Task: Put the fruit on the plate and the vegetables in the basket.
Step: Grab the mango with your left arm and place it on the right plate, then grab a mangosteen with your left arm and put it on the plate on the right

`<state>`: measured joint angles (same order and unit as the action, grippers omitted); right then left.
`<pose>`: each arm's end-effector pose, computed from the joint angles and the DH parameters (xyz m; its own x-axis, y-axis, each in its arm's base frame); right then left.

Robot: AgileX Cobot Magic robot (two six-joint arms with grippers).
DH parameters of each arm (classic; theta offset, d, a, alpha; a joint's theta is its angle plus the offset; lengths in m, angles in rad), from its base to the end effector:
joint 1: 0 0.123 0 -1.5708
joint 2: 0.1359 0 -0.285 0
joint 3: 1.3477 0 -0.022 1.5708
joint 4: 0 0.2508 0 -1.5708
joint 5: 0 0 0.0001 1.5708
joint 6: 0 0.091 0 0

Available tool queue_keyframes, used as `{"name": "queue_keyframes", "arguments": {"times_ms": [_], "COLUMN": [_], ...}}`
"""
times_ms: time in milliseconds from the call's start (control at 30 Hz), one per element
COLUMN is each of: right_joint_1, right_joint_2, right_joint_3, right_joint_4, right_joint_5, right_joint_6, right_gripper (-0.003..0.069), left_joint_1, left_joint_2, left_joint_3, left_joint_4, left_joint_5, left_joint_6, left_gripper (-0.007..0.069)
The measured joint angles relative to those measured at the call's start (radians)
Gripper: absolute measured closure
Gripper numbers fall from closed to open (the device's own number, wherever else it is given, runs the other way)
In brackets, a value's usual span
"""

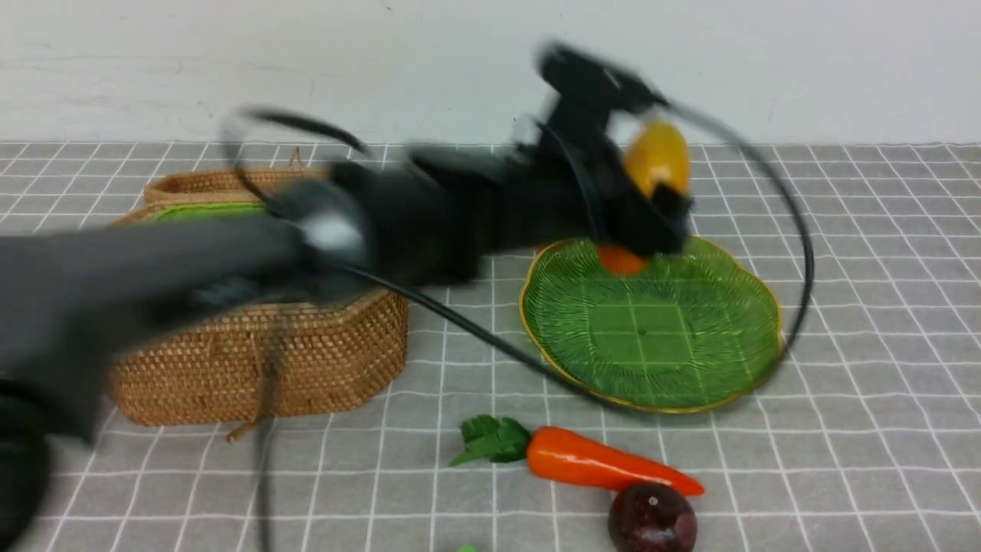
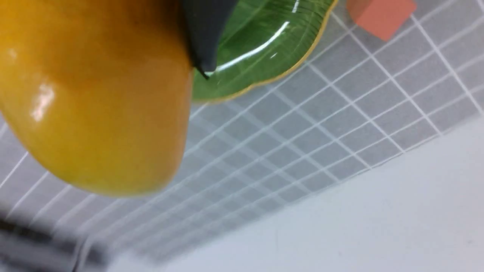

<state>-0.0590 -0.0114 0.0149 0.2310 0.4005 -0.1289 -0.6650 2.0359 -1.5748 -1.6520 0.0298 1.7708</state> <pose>0.0520 0.0051 0.1738 -0.3030 0.1020 -0.9475 -0.0007 0.9942 0.1072 0.3818 -0.3030 0.2539 -0.2080 0.3136 -0.9265 0.6679 0.7375 0.0997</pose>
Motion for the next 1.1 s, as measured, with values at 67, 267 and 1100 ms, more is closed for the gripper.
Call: {"name": "queue_keyframes", "arguments": {"times_ms": [67, 267, 1100], "right_joint_1": [0.000, 0.000, 0.000], "right_joint_2": [0.000, 0.000, 0.000], "right_joint_3": [0.000, 0.000, 0.000], "right_joint_4": [0.000, 0.000, 0.000], "right_joint_5": [0.000, 0.000, 0.000], "right_joint_6": [0.000, 0.000, 0.000], "right_gripper": [0.0418, 0.0418, 0.0418], "left_joint_1": [-0.037, -0.046, -0.043], "left_joint_2": [0.086, 0.136, -0.124], "left_joint_3": [-0.048, -0.069, -0.052], "left_joint_4": [-0.052, -0.070, -0.080], "left_joint_5": [-0.030, -0.041, 0.046], "left_joint_6": [0.137, 0.070, -0.272], "left_gripper": [0.0073, 0.0069, 0.0170]}}
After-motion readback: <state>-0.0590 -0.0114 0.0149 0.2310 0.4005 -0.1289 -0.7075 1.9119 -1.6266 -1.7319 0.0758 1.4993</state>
